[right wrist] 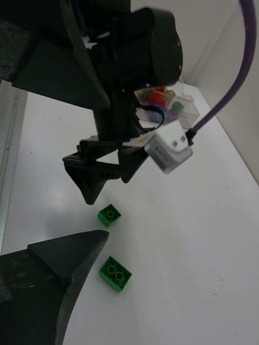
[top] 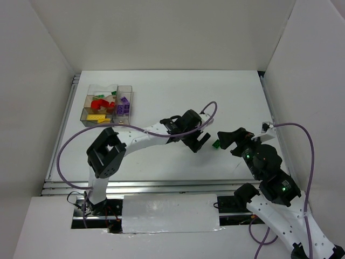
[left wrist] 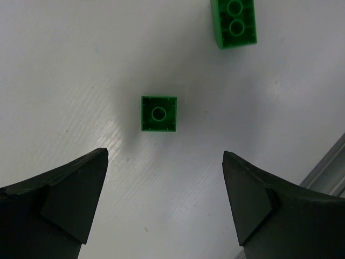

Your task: Sort the legos into containers by color

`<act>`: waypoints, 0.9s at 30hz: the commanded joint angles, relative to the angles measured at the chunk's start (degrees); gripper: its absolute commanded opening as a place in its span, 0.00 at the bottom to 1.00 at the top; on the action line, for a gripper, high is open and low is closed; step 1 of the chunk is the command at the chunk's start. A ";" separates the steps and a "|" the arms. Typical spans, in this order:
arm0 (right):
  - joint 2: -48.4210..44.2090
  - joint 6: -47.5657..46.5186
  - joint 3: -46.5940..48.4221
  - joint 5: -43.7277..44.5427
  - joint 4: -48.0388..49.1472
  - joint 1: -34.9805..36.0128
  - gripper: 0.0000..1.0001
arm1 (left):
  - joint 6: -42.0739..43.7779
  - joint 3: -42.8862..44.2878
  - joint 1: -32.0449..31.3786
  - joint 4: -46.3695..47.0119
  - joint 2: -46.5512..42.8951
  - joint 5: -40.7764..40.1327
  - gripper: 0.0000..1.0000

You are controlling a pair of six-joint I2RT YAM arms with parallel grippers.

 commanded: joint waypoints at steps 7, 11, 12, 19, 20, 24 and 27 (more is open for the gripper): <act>-0.61 -3.25 0.95 -4.89 -0.20 -0.24 1.00 | 8.22 4.82 -0.18 -2.08 8.94 2.09 1.00; 0.18 -4.05 0.95 -5.33 0.41 -0.24 1.00 | 7.78 6.75 -0.18 -1.29 11.05 1.83 1.00; 0.27 -4.13 0.95 -5.33 0.41 -0.15 1.00 | 7.87 6.93 -0.18 -1.12 11.67 1.57 0.99; -0.78 -4.13 0.25 -5.07 1.03 -0.24 1.00 | 7.52 9.82 -0.09 -0.41 15.36 0.95 0.93; -1.04 -4.13 0.25 -5.24 1.03 -0.24 1.00 | 7.43 10.09 -0.09 -0.32 15.63 0.95 0.91; -1.05 -4.13 0.16 -5.24 0.94 -0.24 1.00 | 6.73 11.06 0.78 -1.55 16.42 0.95 0.30; -1.22 -4.13 0.25 -5.07 0.94 -0.24 1.00 | 5.85 9.05 2.88 -1.21 14.50 -0.80 0.00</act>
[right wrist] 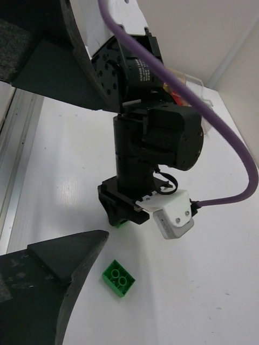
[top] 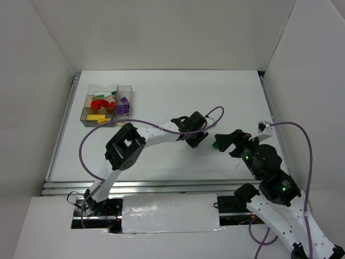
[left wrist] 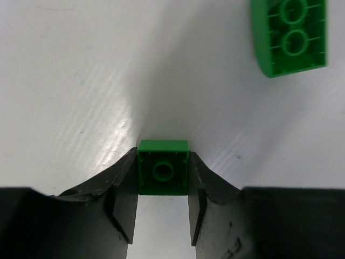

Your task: Sort the legos into containers by color

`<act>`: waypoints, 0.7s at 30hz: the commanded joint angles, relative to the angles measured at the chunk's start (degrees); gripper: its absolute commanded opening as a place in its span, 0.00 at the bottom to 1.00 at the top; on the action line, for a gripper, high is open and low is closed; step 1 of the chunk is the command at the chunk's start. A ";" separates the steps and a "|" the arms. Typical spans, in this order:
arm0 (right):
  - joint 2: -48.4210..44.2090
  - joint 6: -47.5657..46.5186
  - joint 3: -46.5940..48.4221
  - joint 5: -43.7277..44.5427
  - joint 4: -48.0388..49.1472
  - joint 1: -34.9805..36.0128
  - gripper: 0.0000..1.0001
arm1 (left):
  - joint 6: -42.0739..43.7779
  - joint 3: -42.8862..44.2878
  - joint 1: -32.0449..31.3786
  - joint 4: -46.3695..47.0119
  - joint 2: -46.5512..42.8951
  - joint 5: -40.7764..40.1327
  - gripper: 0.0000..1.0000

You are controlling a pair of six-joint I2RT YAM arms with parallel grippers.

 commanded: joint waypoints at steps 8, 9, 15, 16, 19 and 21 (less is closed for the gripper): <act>1.47 0.39 -2.39 -2.19 6.25 -0.24 1.00 | -22.16 -2.21 24.07 2.35 -12.07 -10.33 0.00; 2.61 0.57 -2.91 -3.67 7.56 -0.24 1.00 | -24.83 -0.47 27.00 1.39 -12.52 -11.38 0.00; 5.95 1.80 -4.94 -8.95 13.20 -0.24 1.00 | -36.46 7.61 45.46 -0.64 -8.95 -17.02 0.00; 6.31 1.80 -5.11 -9.57 13.81 -0.24 1.00 | -36.37 9.12 46.79 -0.55 -7.62 -17.02 0.00; 8.24 1.80 -5.99 -11.41 15.83 -0.24 1.00 | -32.87 14.92 50.66 0.68 -3.14 -15.44 0.00; 9.64 1.63 -6.43 -12.12 16.89 -0.24 1.00 | -30.23 18.53 51.81 0.33 -1.55 -15.97 0.00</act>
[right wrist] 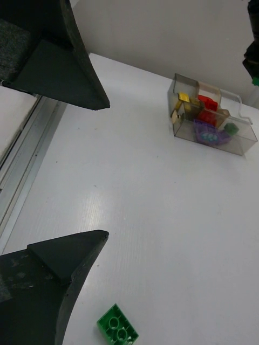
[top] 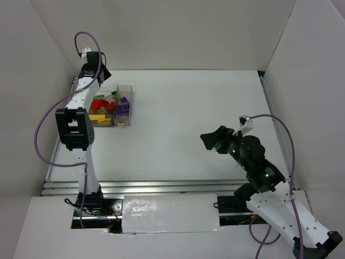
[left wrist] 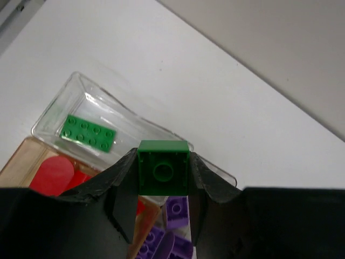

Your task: Sort the legos into containers by color

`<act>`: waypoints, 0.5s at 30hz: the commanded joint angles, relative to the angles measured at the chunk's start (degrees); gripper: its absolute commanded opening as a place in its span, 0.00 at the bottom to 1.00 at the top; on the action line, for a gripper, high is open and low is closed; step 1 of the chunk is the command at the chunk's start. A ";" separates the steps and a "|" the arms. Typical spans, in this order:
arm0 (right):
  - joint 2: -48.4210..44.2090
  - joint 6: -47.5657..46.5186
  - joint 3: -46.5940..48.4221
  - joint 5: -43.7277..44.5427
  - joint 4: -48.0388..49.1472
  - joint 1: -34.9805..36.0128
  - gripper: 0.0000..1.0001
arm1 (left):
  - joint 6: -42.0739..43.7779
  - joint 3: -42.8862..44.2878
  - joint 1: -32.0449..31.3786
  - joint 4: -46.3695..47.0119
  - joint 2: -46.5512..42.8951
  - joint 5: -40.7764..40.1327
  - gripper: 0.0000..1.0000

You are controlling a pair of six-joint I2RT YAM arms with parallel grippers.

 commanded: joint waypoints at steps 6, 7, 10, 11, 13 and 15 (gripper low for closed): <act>4.61 -0.41 -1.39 -3.67 8.03 -0.24 1.00 | 3.76 5.02 1.62 -0.13 6.50 0.12 0.05; 4.88 -0.67 -1.30 -3.67 8.29 -0.24 1.00 | 2.98 4.40 1.80 -0.04 6.06 -0.66 0.07; 6.81 -1.02 -0.51 -3.58 8.56 -0.24 1.00 | 2.62 0.36 2.50 2.85 4.75 -0.58 0.18; 7.60 -1.11 -0.16 -3.58 8.64 -0.24 1.00 | 2.18 -0.51 2.42 3.21 4.65 -0.58 0.23; 8.05 -1.20 0.19 -3.76 8.73 -0.24 1.00 | 1.39 -0.26 2.68 2.78 5.18 -0.23 0.38; 8.40 -1.20 0.19 -4.11 8.91 -0.24 1.00 | 0.86 0.97 2.85 1.81 5.79 -0.32 0.49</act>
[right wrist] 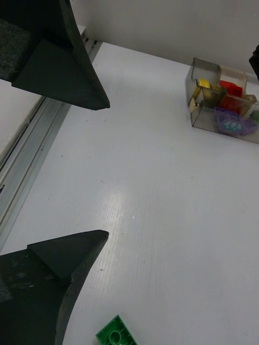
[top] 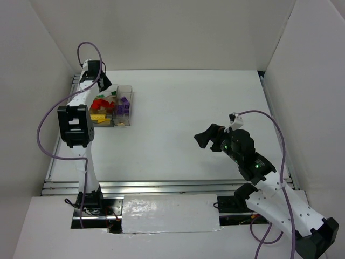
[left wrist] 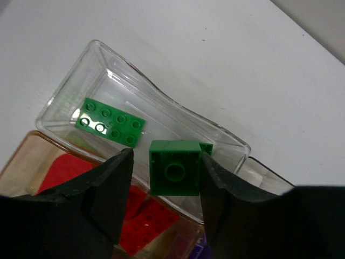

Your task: Sort the legos into containers by color

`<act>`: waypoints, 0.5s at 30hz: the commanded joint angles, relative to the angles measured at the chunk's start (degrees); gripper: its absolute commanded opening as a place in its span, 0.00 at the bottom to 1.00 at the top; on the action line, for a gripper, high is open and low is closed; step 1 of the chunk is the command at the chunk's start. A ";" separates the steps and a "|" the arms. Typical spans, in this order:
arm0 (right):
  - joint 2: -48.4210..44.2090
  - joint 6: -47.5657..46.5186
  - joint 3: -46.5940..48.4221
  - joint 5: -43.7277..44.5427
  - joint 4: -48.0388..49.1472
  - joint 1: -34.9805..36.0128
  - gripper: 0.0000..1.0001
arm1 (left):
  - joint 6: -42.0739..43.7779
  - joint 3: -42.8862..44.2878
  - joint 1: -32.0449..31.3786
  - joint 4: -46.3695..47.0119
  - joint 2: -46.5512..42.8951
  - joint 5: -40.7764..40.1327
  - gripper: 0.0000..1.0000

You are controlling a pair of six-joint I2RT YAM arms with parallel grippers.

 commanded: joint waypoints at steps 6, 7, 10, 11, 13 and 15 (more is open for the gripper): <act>-0.13 -0.98 1.81 -0.70 3.29 -0.24 1.00 | -2.72 1.14 1.15 0.77 -1.42 -2.78 0.99; -0.13 -0.98 2.16 -0.61 3.20 -0.24 1.00 | -2.54 0.97 1.15 1.03 -2.38 -2.69 1.00; -0.04 -1.16 2.69 -0.26 2.68 -0.24 1.00 | -3.41 0.88 1.15 0.42 -5.18 -3.04 1.00; -0.13 -1.24 2.95 -0.09 2.42 -0.24 1.00 | -3.85 0.27 1.15 0.33 -6.07 -3.04 0.99; -0.48 -1.33 3.39 0.79 1.54 -0.24 1.00 | -4.56 -1.13 0.89 1.38 -10.18 -1.91 1.00; -2.23 -0.72 4.01 4.91 -0.22 -0.24 1.00 | -3.95 -7.36 -0.60 5.14 -14.41 1.94 0.99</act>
